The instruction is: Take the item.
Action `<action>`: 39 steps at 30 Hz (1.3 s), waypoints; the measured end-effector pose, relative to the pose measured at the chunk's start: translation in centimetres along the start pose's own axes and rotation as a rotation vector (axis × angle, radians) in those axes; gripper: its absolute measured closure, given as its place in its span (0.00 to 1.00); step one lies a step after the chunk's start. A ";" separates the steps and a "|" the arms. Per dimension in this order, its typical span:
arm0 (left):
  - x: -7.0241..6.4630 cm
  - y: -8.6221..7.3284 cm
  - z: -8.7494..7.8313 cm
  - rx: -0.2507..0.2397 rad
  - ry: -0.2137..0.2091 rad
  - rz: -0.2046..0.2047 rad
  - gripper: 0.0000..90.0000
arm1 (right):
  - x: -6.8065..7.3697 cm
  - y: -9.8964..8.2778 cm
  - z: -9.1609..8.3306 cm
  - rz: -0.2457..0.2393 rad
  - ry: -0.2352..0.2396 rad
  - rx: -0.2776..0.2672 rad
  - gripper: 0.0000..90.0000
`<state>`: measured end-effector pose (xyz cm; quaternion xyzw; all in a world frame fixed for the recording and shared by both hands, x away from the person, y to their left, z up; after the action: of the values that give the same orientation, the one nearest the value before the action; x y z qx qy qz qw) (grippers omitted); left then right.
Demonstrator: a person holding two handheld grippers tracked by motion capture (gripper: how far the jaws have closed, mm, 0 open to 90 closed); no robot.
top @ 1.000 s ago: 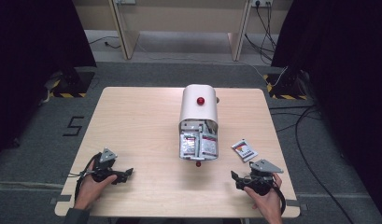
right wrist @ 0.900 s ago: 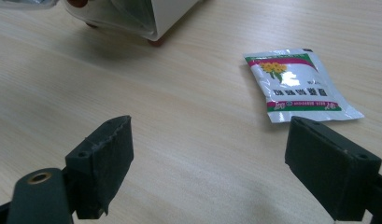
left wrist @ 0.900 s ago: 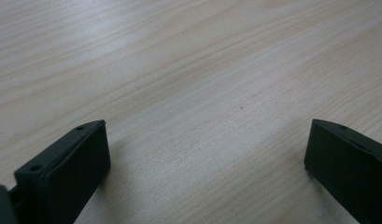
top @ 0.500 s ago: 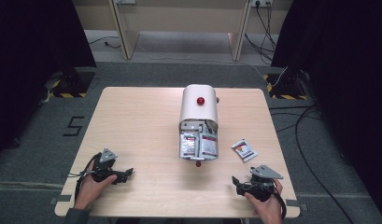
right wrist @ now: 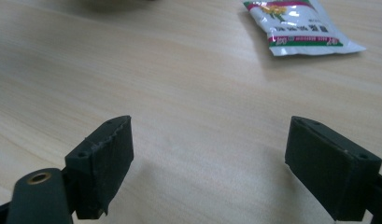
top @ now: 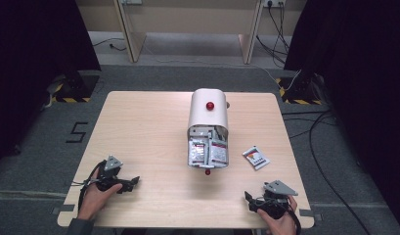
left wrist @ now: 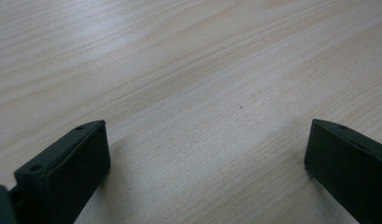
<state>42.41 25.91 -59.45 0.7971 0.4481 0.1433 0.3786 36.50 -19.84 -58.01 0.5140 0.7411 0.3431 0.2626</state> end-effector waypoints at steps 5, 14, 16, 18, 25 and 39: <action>0.0 0.0 0.0 0.000 0.000 0.000 0.00 | 0.2 -0.7 0.0 -0.005 -0.004 -0.001 0.18; 0.0 0.0 0.0 -0.001 -0.001 0.000 0.00 | 0.5 -1.4 -0.4 -0.039 -0.028 -0.031 0.17; 0.0 0.0 0.0 -0.001 -0.001 0.000 0.00 | 0.6 -1.5 -0.6 -0.031 -0.028 -0.041 0.17; 0.0 0.0 0.0 0.000 0.000 0.000 0.00 | 0.6 -1.6 -0.6 -0.034 -0.030 -0.055 0.16; 0.0 0.0 0.0 -0.001 -0.001 0.000 0.00 | 1.0 -2.0 -1.0 -0.033 -0.024 -0.095 0.16; 0.0 0.0 0.0 -0.001 -0.001 0.000 0.00 | 1.1 -2.2 -1.1 -0.031 -0.020 -0.121 0.16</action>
<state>42.40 25.90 -59.45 0.7970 0.4479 0.1431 0.3790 34.02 -19.57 -59.05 0.4893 0.7240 0.3780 0.3060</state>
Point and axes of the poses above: each handheld gripper's, and its own axes: z roughly forward along the jaws, y roughly out of its top, x roughly to its left, the point moved 10 cm from there along z, roughly forward along the jaws, and after that the axes turned 7 degrees about -y, right-handed, at the moved point
